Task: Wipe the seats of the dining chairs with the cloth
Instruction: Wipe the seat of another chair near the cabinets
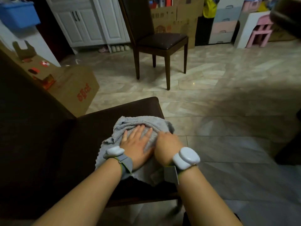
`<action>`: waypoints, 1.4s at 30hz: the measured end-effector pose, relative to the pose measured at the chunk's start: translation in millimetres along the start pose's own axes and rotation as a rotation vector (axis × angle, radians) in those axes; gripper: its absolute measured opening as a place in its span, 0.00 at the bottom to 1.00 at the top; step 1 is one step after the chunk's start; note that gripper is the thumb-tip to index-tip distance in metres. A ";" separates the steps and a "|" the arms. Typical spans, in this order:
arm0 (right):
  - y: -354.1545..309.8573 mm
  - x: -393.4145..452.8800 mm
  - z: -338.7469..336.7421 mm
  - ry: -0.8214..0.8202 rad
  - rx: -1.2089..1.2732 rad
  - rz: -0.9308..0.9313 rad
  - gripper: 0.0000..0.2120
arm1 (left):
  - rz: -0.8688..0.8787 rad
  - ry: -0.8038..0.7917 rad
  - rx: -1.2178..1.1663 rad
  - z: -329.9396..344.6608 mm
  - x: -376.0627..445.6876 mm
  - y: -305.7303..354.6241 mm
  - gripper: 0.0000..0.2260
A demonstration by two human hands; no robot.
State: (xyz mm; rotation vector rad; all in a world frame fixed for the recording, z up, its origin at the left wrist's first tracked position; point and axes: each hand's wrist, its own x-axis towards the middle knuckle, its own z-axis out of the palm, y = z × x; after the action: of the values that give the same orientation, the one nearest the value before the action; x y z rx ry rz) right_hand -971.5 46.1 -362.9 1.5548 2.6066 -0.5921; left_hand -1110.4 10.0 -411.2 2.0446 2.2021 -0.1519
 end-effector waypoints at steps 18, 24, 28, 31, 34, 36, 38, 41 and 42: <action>0.4 186.6 21.7 0.135 0.388 0.017 0.34 | -0.147 -0.052 -0.134 -33.2 160.4 -50.0 0.23; 8.7 229.1 13.8 0.172 0.308 -0.131 0.24 | -0.132 -0.059 -0.139 -34.3 193.3 -60.9 0.23; 12.9 247.0 5.0 0.167 0.278 -0.187 0.19 | -0.195 -0.041 -0.181 -37.7 208.6 -61.5 0.21; 13.8 254.6 -1.1 0.167 0.232 -0.178 0.17 | -0.253 -0.011 -0.142 -26.3 220.6 -68.1 0.21; 13.7 262.4 2.9 0.205 0.178 -0.169 0.17 | -0.253 -0.006 -0.119 -21.0 227.1 -69.2 0.18; 12.5 265.9 3.6 0.262 0.170 -0.163 0.17 | -0.232 0.008 -0.100 -22.4 228.6 -70.7 0.13; 13.2 273.8 7.6 0.288 0.173 -0.160 0.17 | -0.241 0.008 -0.128 -23.6 229.0 -71.1 0.10; 15.8 282.1 11.4 0.314 0.139 -0.151 0.17 | -0.241 0.034 -0.140 -23.9 229.3 -69.4 0.10; 16.9 284.6 11.2 0.334 0.129 -0.151 0.17 | -0.234 0.040 -0.135 -23.3 231.1 -69.6 0.09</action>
State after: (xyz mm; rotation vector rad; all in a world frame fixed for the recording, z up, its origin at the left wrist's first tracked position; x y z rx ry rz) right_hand -1099.2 287.7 -444.9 1.6283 3.0089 -0.5624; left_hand -1197.0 235.9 -427.6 1.7323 2.3986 0.0149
